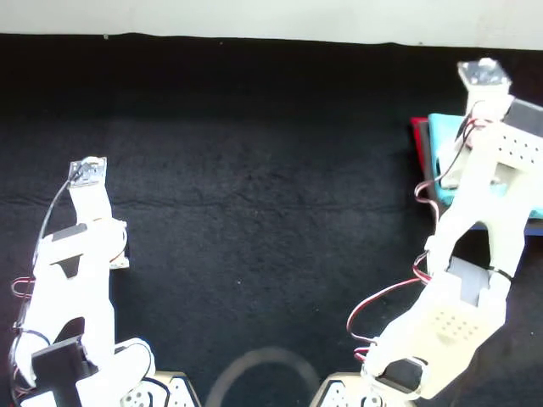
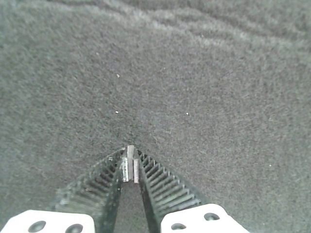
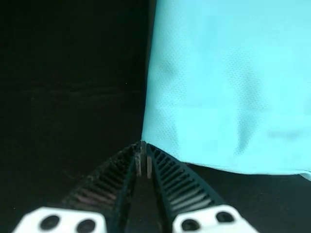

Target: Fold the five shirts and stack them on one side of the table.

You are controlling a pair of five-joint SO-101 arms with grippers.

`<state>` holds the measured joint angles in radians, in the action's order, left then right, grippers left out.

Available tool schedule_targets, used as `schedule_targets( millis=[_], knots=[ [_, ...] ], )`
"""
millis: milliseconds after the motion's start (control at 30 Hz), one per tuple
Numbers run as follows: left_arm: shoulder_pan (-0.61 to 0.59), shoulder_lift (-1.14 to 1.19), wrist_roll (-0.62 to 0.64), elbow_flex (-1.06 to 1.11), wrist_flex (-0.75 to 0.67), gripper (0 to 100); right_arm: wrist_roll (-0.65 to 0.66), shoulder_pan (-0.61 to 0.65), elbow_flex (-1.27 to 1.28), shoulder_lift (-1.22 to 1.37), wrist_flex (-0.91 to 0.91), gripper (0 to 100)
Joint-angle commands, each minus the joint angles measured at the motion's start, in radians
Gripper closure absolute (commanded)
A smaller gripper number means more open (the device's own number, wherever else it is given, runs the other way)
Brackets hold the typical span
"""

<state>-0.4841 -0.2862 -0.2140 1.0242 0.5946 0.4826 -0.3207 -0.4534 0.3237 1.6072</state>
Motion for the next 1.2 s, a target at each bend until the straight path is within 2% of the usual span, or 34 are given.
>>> schedule_targets(
  millis=[0, 200, 367, 533, 733, 800, 933, 1033, 1167],
  knots=[
    [-0.001, -0.024, -0.008, 0.001, -0.023, 99, -0.005, -0.035, 0.094, -0.070, -0.085, 99.1],
    [-0.001, -0.024, -0.008, 0.001, -0.023, 99, -0.002, -0.074, 0.260, -0.070, -0.277, 99.1],
    [-0.001, -0.024, -0.008, 0.001, -0.023, 99, -0.002, -0.071, 0.337, -0.070, -0.340, 99.1],
    [-0.001, -0.024, -0.008, 0.001, -0.023, 99, -0.005, -0.073, 0.309, -0.119, -0.275, 99.1],
    [-0.001, -0.038, -0.008, -0.007, -0.011, 99, -0.011, -0.002, 0.266, -0.401, -0.097, 99.1],
    [-0.012, -0.082, -0.011, -0.041, 0.057, 99, -0.011, 0.048, 0.280, -0.516, -0.041, 99.1],
    [-0.050, -0.289, -0.011, -0.189, 0.348, 99, -0.021, 0.160, 0.404, -0.731, -0.001, 99.1],
    [-0.039, -0.470, -0.012, -0.257, 0.509, 99, -0.140, 0.202, 0.535, -0.866, -0.015, 99.1],
    [-0.010, -0.668, -0.012, -0.217, 0.569, 99, -0.279, 0.205, 0.725, -1.020, -0.105, 99.1]
  ],
)
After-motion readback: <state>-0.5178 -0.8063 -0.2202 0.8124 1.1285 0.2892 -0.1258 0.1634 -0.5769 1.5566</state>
